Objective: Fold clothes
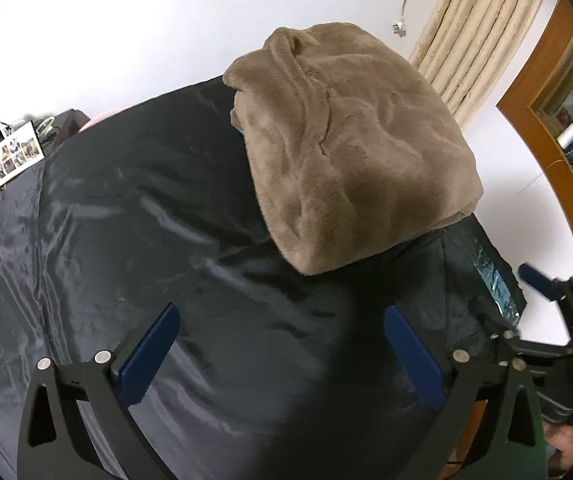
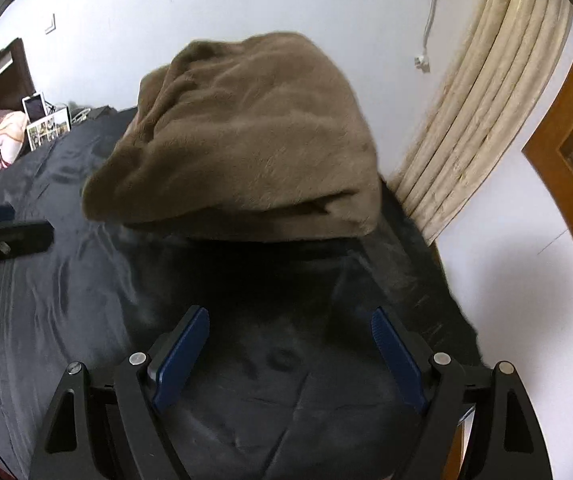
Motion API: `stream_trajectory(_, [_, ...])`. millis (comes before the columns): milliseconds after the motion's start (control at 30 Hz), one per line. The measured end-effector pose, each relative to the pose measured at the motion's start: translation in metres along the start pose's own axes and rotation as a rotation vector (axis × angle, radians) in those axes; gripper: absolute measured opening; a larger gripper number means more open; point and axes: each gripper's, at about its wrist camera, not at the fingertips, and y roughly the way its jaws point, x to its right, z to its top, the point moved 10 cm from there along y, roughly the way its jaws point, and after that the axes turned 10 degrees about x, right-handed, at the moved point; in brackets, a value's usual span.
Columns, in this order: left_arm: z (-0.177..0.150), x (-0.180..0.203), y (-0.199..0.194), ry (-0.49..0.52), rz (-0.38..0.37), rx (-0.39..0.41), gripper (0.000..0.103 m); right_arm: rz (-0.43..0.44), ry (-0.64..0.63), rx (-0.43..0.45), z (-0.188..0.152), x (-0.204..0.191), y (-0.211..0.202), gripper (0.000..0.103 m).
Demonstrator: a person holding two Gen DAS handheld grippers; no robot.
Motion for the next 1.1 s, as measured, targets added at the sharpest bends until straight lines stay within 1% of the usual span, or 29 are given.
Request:
stream_trajectory(100, [0.009, 0.007, 0.002, -0.012, 0.053, 0.019, 0.102, 0.014, -0.030, 0.025, 0.019, 0.004, 0.002, 0.085])
stream_trajectory(167, [0.016, 0.013, 0.003, -0.032, 0.083, 0.030, 0.102, 0.020, -0.055, 0.022, 0.029, 0.008, 0.009, 0.085])
stream_trajectory(267, [0.026, 0.025, 0.009, -0.040, 0.124, 0.042, 0.102, 0.042, -0.089, 0.023, 0.035, 0.016, 0.016, 0.085])
stream_trajectory(333, [0.030, 0.029, 0.013, -0.037, 0.170, 0.048, 0.102, 0.057, -0.093, 0.018, 0.039, 0.023, 0.025, 0.085])
stream_trajectory(400, [0.032, 0.032, 0.016, -0.046, 0.194, 0.045, 0.102, 0.073, -0.091, 0.011, 0.042, 0.031, 0.033, 0.085])
stream_trajectory(533, [0.032, 0.036, 0.022, -0.087, 0.207, 0.031, 0.102, 0.106, -0.067, -0.001, 0.051, 0.048, 0.043, 0.085])
stream_trajectory(667, [0.039, 0.040, 0.024, -0.150, 0.179, 0.024, 0.102, 0.118, -0.076, 0.032, 0.067, 0.060, 0.042, 0.085])
stream_trajectory(733, [0.045, 0.040, 0.022, -0.169, 0.182, 0.030, 0.102, 0.125, -0.082, 0.051, 0.075, 0.063, 0.040, 0.085])
stream_trajectory(900, [0.061, 0.044, 0.018, -0.168, 0.180, 0.065, 0.102, 0.128, -0.123, 0.095, 0.091, 0.065, 0.040, 0.085])
stream_trajectory(1000, [0.070, 0.050, 0.017, -0.148, 0.177, 0.093, 0.102, 0.149, -0.121, 0.107, 0.095, 0.065, 0.043, 0.085])
stream_trajectory(1100, [0.074, 0.057, 0.017, -0.124, 0.174, 0.103, 0.102, 0.151, -0.121, 0.122, 0.097, 0.068, 0.042, 0.085])
